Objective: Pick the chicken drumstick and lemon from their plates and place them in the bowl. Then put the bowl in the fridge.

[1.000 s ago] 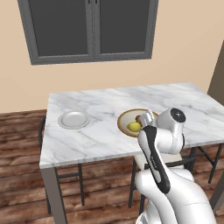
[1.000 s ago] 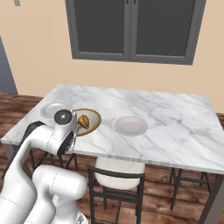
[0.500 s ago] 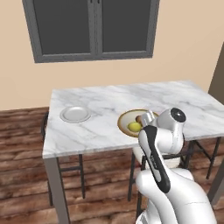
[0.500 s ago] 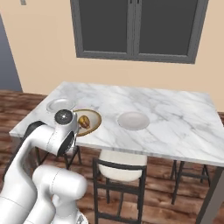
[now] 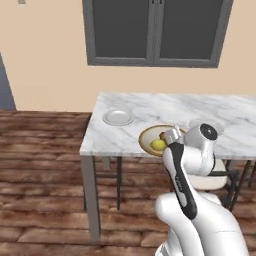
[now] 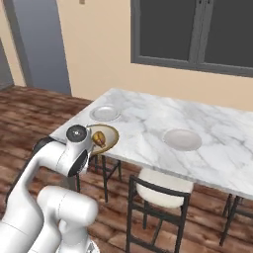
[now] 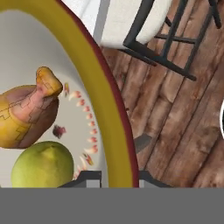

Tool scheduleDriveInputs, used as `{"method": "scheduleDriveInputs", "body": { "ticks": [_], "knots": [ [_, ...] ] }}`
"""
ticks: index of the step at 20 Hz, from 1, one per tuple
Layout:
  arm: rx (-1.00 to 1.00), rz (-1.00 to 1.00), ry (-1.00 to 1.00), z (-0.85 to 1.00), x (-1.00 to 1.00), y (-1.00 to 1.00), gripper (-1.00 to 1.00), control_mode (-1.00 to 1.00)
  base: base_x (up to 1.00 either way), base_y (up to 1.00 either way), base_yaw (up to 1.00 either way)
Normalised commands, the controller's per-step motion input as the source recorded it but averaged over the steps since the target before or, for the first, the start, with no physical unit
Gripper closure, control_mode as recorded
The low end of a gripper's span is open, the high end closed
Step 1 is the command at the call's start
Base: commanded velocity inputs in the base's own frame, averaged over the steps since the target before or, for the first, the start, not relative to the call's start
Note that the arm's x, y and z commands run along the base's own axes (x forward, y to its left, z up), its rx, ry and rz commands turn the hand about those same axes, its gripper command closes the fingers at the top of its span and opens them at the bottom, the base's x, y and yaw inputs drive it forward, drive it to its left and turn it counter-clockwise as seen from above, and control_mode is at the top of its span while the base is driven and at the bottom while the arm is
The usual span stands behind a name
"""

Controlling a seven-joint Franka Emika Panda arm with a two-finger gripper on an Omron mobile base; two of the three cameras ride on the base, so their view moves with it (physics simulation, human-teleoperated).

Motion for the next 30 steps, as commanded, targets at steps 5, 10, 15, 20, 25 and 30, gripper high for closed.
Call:
{"method": "scheduleDriveInputs", "body": {
  "ticks": [5, 10, 15, 20, 25, 30],
  "knots": [
    [0.0, 0.0, 0.0, 0.0, 0.0, 0.0, 1.0, 1.0, -0.12, 0.07, 0.72],
    [0.0, 0.0, 0.0, 0.0, 0.0, 0.0, 1.0, 1.0, 0.0, 0.11, 0.75],
    [0.0, 0.0, 0.0, 0.0, 0.0, 0.0, 1.0, 1.0, 0.27, 0.14, 0.63],
    [0.0, 0.0, 0.0, 0.0, 0.0, 0.0, 1.0, 1.0, 0.51, 0.22, 0.43],
    [0.0, 0.0, 0.0, 0.0, 0.0, 0.0, 1.0, 1.0, 0.75, 0.27, 0.21],
    [0.0, 0.0, 0.0, 0.0, 0.0, 0.0, 1.0, 1.0, 0.85, 0.29, 0.11]
  ]
}}
